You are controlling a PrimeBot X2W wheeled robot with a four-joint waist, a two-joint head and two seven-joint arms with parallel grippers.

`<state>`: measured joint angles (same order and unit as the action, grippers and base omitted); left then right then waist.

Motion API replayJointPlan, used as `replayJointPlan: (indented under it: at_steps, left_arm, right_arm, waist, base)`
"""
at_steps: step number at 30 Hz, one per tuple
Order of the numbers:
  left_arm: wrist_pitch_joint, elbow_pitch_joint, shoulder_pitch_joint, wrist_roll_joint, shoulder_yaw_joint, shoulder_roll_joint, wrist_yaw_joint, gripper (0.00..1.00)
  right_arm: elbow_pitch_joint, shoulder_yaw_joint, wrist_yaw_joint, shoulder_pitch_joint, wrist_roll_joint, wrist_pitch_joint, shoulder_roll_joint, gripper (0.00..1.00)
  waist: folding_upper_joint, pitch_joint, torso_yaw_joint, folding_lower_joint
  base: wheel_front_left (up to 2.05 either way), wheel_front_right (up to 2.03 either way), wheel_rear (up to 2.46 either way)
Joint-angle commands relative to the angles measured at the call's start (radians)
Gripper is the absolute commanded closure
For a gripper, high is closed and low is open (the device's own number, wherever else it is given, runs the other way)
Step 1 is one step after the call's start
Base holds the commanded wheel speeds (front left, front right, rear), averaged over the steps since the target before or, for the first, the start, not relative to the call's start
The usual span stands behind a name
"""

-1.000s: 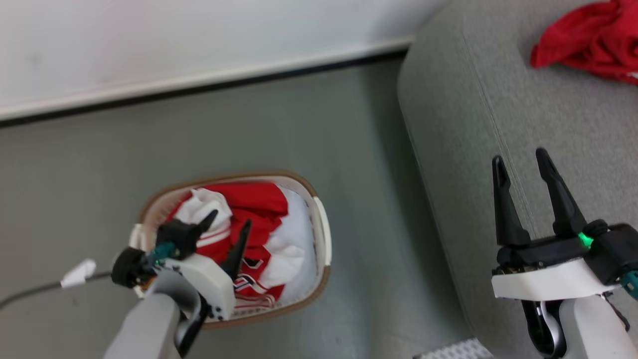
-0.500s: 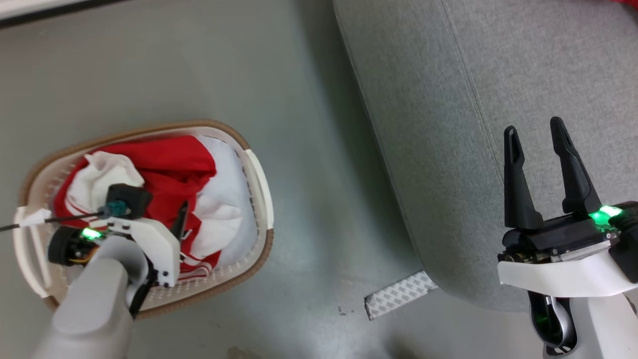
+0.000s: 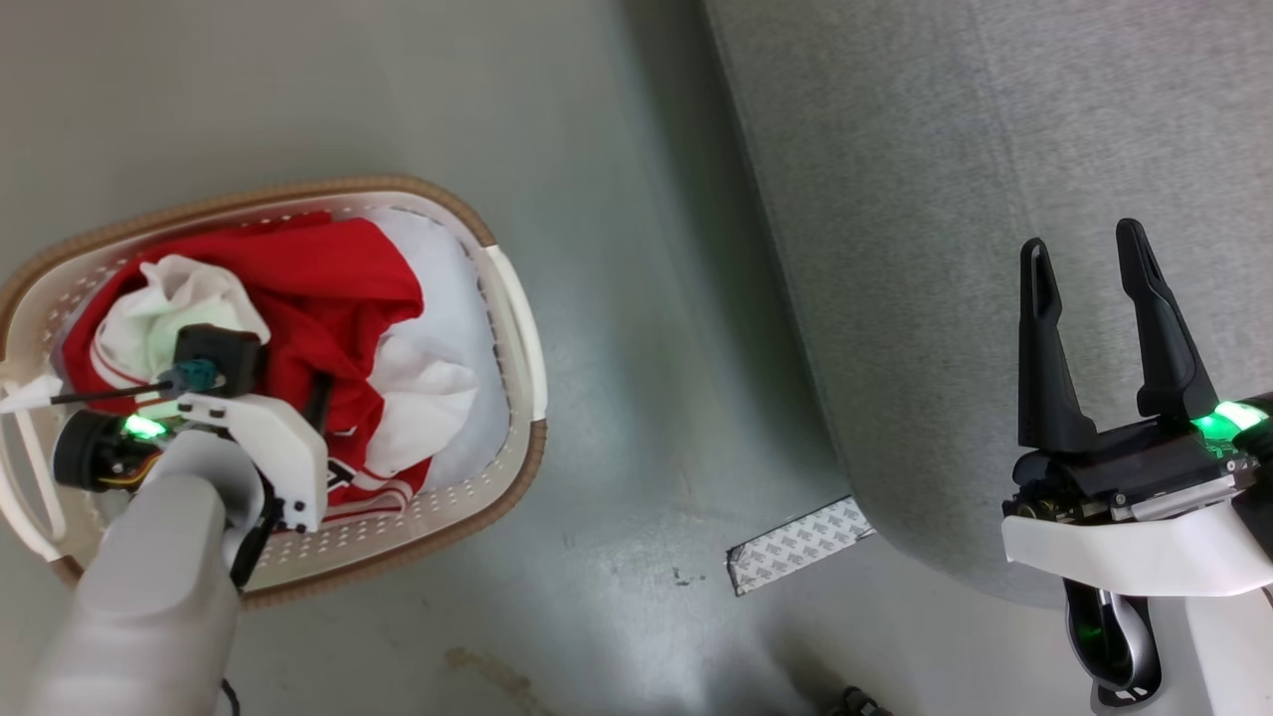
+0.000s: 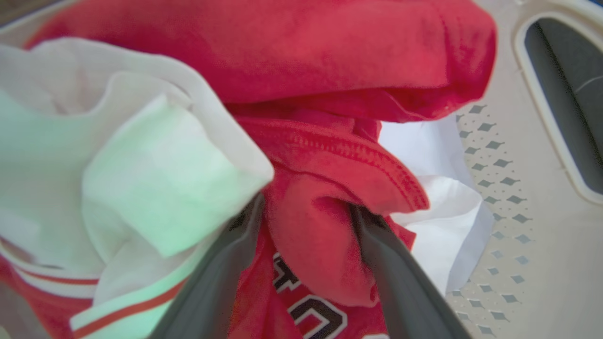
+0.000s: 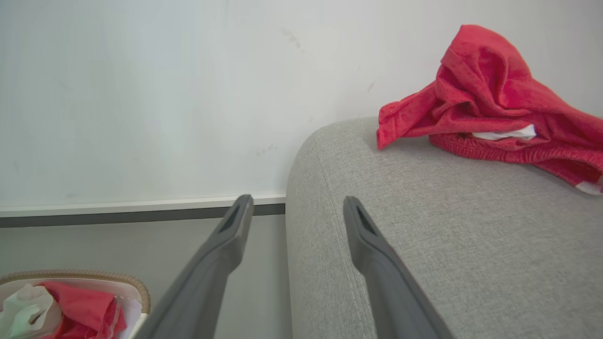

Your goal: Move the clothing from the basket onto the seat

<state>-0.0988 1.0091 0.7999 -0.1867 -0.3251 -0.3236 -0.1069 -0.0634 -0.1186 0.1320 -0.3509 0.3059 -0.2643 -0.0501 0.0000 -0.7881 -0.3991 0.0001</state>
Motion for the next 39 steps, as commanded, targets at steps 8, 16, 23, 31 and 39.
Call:
replayJointPlan:
  at_steps: [8, 16, 23, 31, 39]
  left_arm:
    - [-0.081, 0.028, 0.026, -0.048, -0.034, 0.034, -0.023, 1.00]
    - [-0.150, -0.065, -0.076, -0.158, -0.087, 0.083, -0.022, 1.00]
    - [-0.161, -0.230, -0.214, -0.268, -0.123, 0.090, -0.022, 1.00]
    - [-0.121, -0.481, -0.361, -0.340, -0.115, 0.095, -0.005, 1.00]
    - [0.004, -0.857, -0.458, -0.358, -0.117, 0.064, 0.078, 1.00]
  right_arm:
    - [0.017, 0.003, -0.003, -0.014, -0.009, 0.000, -0.001, 0.00]
    - [0.078, 0.002, -0.003, 0.010, -0.045, 0.000, -0.001, 0.00]
    - [0.155, -0.018, -0.003, 0.075, -0.077, 0.000, -0.002, 0.00]
    - [0.225, -0.062, -0.003, 0.163, -0.093, 0.000, -0.001, 0.00]
    - [0.255, -0.262, -0.002, 0.158, -0.101, 0.000, -0.001, 0.00]
  waist:
    - [0.0000, 0.031, 0.032, -0.0001]
    - [0.0000, 0.246, 0.138, -0.0001]
    - [0.0000, 0.509, 0.240, -0.0001]
    - [0.0000, 0.743, 0.320, -0.0001]
    - [0.0000, 0.820, 0.344, -0.0001]
  base:
    - [0.00, 0.00, 0.00]
    - [0.00, 0.00, 0.00]
    - [0.00, 0.00, 0.00]
    - [0.00, 0.00, 0.00]
    - [0.00, 0.00, 0.00]
